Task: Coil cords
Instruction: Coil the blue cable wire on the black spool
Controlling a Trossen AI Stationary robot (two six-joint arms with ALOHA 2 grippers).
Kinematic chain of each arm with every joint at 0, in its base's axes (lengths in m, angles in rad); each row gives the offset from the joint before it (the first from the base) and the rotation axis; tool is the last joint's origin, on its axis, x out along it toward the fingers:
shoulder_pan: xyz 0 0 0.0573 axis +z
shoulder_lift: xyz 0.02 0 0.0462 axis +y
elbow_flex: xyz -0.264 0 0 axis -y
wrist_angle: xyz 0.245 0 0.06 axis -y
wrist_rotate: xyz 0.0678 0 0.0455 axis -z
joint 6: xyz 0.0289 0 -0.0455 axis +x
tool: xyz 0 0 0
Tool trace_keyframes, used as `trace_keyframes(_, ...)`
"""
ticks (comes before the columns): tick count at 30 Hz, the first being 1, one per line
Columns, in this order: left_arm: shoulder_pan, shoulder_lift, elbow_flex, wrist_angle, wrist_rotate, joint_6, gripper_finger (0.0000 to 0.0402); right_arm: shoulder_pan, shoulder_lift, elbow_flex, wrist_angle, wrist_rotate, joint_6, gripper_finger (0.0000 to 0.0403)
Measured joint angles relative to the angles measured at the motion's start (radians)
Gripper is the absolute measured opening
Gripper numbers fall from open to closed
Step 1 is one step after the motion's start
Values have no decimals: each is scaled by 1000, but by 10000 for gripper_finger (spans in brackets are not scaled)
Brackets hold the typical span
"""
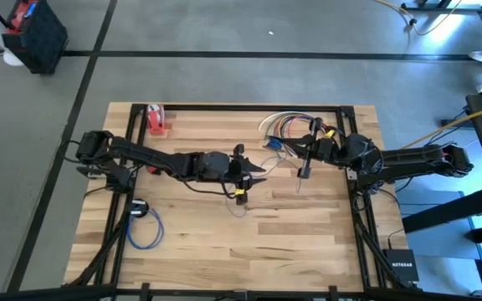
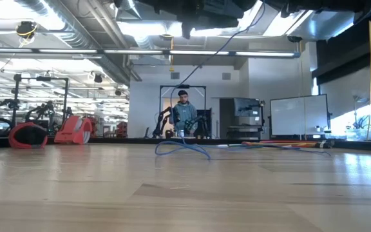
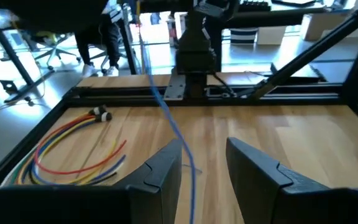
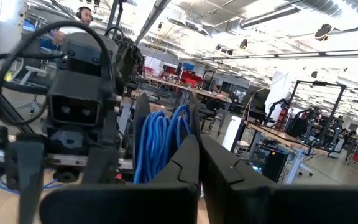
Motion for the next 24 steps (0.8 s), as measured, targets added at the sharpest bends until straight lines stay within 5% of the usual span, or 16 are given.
trace_keyframes(24, 1, 0, 0, 3, 0, 0, 120, 0, 1, 0, -24, 24, 11, 5)
